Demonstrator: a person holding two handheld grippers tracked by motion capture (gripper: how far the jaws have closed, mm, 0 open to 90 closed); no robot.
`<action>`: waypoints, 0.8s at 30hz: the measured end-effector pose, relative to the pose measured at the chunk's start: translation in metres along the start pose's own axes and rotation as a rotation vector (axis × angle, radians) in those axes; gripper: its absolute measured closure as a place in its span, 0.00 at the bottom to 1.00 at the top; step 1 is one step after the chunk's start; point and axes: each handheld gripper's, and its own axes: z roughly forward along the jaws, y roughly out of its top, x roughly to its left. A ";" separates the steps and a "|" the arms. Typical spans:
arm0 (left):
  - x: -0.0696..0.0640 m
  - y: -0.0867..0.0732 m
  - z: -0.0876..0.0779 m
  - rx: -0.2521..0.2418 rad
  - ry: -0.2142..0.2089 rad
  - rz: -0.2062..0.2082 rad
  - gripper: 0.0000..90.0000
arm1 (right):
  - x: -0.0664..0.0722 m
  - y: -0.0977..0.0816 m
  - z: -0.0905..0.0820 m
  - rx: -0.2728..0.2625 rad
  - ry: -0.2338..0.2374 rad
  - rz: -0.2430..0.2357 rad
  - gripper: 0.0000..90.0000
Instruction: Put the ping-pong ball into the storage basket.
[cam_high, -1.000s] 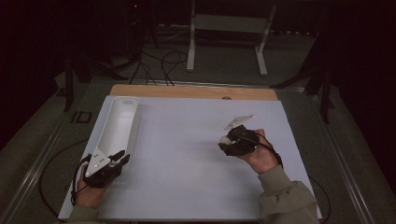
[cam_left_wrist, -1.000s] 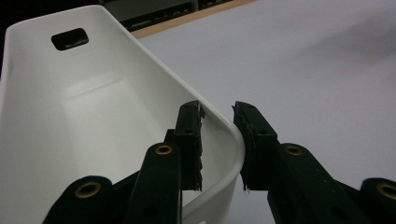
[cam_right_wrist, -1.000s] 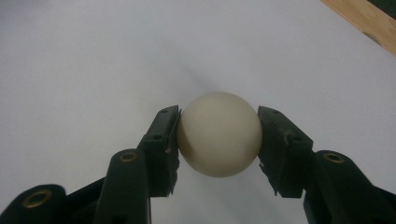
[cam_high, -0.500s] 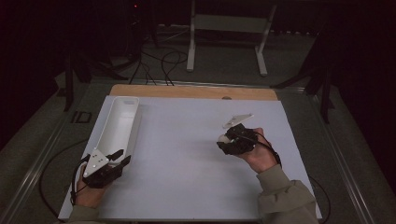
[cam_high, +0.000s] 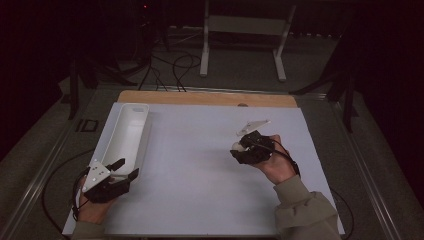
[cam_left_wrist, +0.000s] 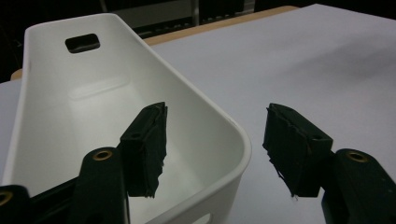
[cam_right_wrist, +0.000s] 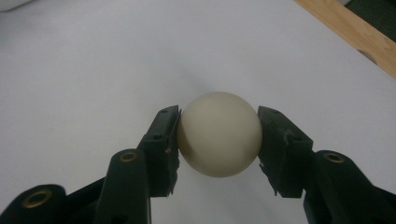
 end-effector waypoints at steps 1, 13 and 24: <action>0.000 0.000 0.000 -0.002 0.001 -0.001 0.42 | 0.001 0.001 0.000 -0.004 -0.001 -0.002 0.56; 0.003 -0.003 -0.005 -0.007 0.008 -0.011 0.38 | 0.002 0.010 -0.001 -0.009 -0.002 -0.016 0.56; 0.003 -0.003 -0.005 -0.007 0.019 -0.012 0.36 | 0.004 0.014 -0.001 -0.012 0.001 -0.020 0.56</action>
